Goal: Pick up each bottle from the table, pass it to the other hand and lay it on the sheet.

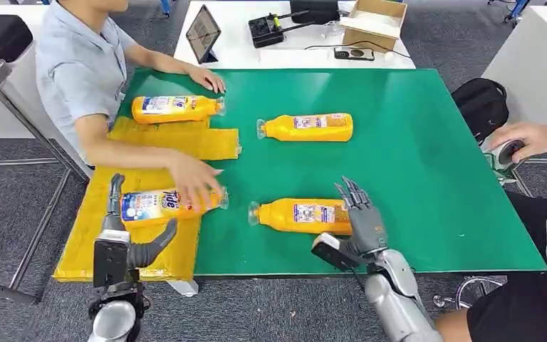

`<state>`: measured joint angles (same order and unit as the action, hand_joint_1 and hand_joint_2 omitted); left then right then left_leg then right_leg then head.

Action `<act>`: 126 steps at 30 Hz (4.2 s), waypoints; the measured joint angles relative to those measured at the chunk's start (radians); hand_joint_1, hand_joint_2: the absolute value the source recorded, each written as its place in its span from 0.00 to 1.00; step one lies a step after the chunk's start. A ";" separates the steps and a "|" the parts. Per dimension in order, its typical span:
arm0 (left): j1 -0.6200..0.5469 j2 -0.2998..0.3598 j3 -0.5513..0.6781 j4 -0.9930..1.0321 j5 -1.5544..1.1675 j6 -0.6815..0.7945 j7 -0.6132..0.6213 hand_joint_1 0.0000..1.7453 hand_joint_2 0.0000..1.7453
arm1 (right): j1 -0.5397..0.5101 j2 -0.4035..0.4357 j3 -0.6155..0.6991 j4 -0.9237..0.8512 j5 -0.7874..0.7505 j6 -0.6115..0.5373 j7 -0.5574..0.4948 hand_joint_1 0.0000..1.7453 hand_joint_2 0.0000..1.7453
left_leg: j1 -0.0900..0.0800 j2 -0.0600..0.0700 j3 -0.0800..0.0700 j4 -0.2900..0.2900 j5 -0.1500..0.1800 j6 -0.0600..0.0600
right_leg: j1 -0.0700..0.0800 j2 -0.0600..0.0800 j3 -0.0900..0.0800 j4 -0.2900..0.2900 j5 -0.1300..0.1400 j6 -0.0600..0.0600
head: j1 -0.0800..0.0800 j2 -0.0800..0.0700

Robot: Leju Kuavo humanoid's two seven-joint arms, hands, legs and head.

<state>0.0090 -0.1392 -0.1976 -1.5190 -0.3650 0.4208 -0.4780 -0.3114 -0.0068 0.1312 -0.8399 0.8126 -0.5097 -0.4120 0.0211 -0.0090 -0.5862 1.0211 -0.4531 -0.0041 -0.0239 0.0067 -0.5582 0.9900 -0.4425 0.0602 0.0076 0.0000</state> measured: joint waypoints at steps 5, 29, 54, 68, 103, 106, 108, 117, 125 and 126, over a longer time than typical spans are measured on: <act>-0.023 0.000 -0.025 0.011 -0.002 0.000 0.009 0.00 1.00 | -0.082 0.016 0.019 0.105 0.036 0.002 0.038 0.00 1.00 | 0.000 0.000 0.000 0.000 0.000 0.001 | 0.000 0.000 0.000 0.000 0.000 0.000 | 0.000 0.000; -0.025 0.011 -0.035 -0.002 -0.095 -0.031 0.103 0.00 1.00 | -0.278 0.042 0.151 0.311 0.217 0.324 0.475 1.00 1.00 | 0.000 0.001 0.009 0.000 0.001 0.001 | 0.000 0.000 0.007 0.000 0.001 0.000 | 0.001 0.000; -0.060 0.014 -0.040 -0.006 0.198 -0.155 -0.041 0.00 1.00 | -0.144 0.069 0.061 0.158 -0.406 0.428 -0.104 1.00 1.00 | 0.000 0.003 0.004 0.000 0.003 0.000 | 0.001 0.004 0.003 0.000 0.004 -0.002 | 0.001 0.000; 0.044 0.016 -0.116 0.028 0.432 -0.543 0.000 0.00 1.00 | 0.071 0.147 0.062 -0.383 -0.609 0.293 -0.238 1.00 1.00 | 0.000 0.004 -0.005 0.000 0.003 0.000 | 0.000 0.004 -0.006 0.000 0.004 -0.001 | 0.000 0.000; -0.012 -0.041 -0.176 0.028 0.719 -0.464 0.073 1.00 1.00 | -0.101 0.299 0.449 0.111 -0.386 0.167 -0.221 0.00 1.00 | 0.000 0.004 -0.005 0.000 0.004 -0.001 | 0.000 0.004 -0.007 0.000 0.004 -0.002 | 0.000 0.000; -0.021 -0.043 -0.171 0.027 0.771 -0.465 0.075 1.00 1.00 | -0.102 0.311 0.454 0.149 -0.390 0.179 -0.220 0.00 0.00 | 0.000 0.004 -0.005 0.000 0.004 -0.001 | 0.000 0.004 -0.007 0.000 0.004 -0.002 | 0.000 0.000; -0.027 -0.045 -0.165 0.027 0.806 -0.472 0.082 1.00 1.00 | -0.103 0.315 0.460 0.167 -0.389 0.180 -0.222 0.00 0.00 | 0.000 0.004 -0.005 0.000 0.004 -0.001 | 0.000 0.004 -0.007 0.000 0.004 -0.002 | 0.001 0.000; -0.052 -0.047 -0.105 0.059 0.964 -0.600 0.108 1.00 1.00 | -0.119 0.312 0.477 0.157 -0.453 0.303 -0.253 0.00 0.00 | 0.000 0.005 -0.005 0.000 0.004 -0.001 | 0.000 0.004 -0.009 0.000 0.004 -0.002 | 0.000 0.000; -0.166 -0.039 -0.051 0.192 0.935 -0.536 0.121 1.00 1.00 | -0.042 0.243 0.510 -0.036 -0.561 0.418 -0.253 0.00 0.00 | 0.000 0.003 -0.005 0.000 0.004 -0.001 | 0.000 0.003 -0.008 0.000 0.004 -0.001 | 0.001 0.000; -0.183 -0.035 -0.045 0.208 0.925 -0.531 0.121 1.00 1.00 | -0.030 0.235 0.510 -0.060 -0.567 0.418 -0.253 0.00 0.00 | 0.000 0.003 -0.006 0.000 0.004 -0.001 | 0.000 0.003 -0.008 0.000 0.004 -0.001 | 0.001 0.000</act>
<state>-0.1741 -0.1747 -0.2426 -1.3111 0.5600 -0.1098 -0.3574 -0.3417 0.2285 0.6416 -0.8998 0.2453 -0.0919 -0.6649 0.0214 -0.0062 -0.5919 1.0209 -0.4488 -0.0050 -0.0237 0.0096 -0.5659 0.9903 -0.4381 0.0589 0.0084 0.0000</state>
